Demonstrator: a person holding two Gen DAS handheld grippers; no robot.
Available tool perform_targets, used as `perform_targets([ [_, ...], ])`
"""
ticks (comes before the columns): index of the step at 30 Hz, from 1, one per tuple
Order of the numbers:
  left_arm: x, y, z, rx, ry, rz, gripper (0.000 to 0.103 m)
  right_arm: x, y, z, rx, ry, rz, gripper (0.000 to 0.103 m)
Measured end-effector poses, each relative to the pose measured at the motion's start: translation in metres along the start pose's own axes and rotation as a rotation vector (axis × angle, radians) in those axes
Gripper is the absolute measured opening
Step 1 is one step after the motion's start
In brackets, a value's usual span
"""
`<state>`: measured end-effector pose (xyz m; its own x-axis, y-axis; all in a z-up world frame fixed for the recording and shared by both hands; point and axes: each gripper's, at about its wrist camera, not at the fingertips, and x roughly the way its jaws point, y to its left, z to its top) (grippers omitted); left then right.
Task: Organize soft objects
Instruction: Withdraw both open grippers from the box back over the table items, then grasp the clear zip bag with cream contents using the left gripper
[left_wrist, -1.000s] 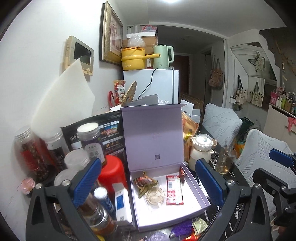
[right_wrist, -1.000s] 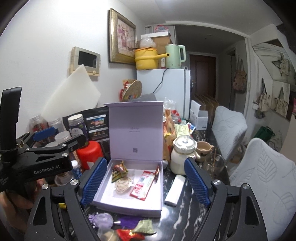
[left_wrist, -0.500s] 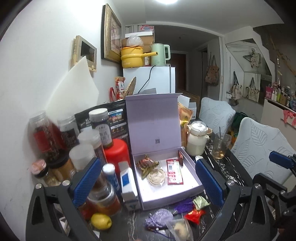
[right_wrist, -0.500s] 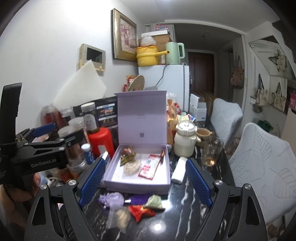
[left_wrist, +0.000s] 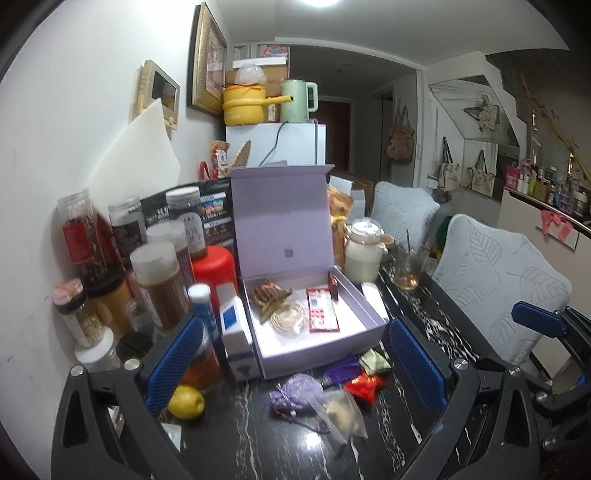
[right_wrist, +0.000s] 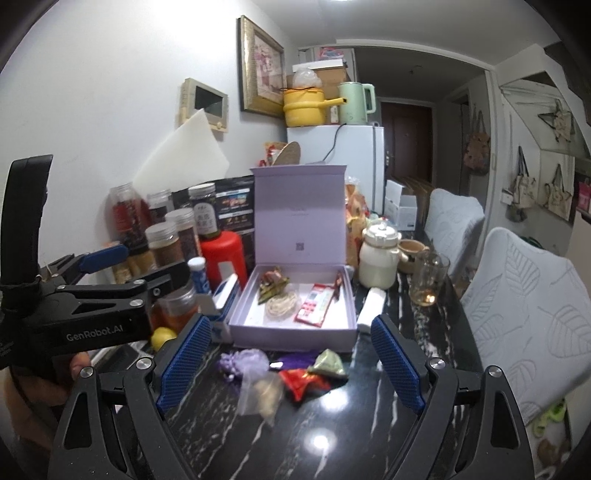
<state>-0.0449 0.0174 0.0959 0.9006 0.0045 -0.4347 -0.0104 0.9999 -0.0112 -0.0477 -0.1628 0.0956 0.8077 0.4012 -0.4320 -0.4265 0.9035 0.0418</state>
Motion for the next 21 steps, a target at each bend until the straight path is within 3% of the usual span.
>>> perform_targets([
  [7,0.017,-0.007,-0.025,-0.005,0.074,-0.038,0.103,0.006,0.003,-0.024,0.012,0.058,0.001,0.090],
  [21,0.069,-0.025,-0.068,-0.005,0.234,-0.079,0.103,0.038,-0.029,-0.077,0.091,0.177,-0.030,0.090],
])
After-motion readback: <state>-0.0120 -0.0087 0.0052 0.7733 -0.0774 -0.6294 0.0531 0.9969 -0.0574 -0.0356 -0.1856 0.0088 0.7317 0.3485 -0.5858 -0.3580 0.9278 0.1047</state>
